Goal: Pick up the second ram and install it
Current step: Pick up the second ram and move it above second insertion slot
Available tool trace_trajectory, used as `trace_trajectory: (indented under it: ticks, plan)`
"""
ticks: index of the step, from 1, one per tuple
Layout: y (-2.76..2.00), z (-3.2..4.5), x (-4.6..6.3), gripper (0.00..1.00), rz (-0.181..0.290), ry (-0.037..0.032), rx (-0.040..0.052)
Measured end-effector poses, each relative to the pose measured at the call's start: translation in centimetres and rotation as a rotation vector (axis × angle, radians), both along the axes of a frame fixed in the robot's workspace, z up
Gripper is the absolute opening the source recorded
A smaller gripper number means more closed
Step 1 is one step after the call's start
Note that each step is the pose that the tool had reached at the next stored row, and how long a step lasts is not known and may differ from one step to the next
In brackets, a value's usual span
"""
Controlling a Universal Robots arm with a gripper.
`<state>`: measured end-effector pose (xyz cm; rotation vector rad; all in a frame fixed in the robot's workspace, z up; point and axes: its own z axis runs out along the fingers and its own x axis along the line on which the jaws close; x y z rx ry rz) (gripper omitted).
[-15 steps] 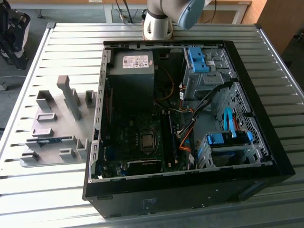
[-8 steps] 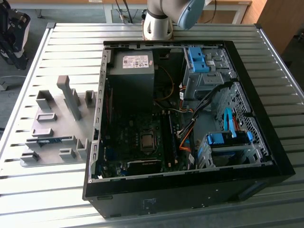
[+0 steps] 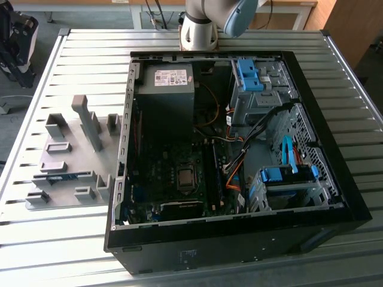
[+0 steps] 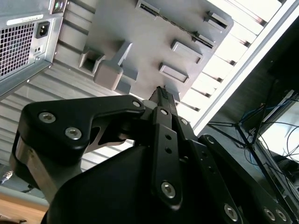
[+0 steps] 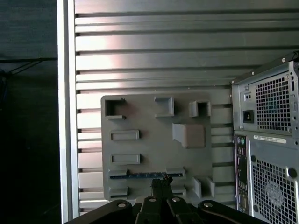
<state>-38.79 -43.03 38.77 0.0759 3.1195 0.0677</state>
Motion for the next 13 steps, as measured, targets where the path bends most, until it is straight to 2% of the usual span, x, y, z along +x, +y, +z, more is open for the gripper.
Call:
trace_trajectory:
  ticks: [13]
  plan:
    - [0.0,-0.1,-0.09,0.1,0.205,0.0,0.0]
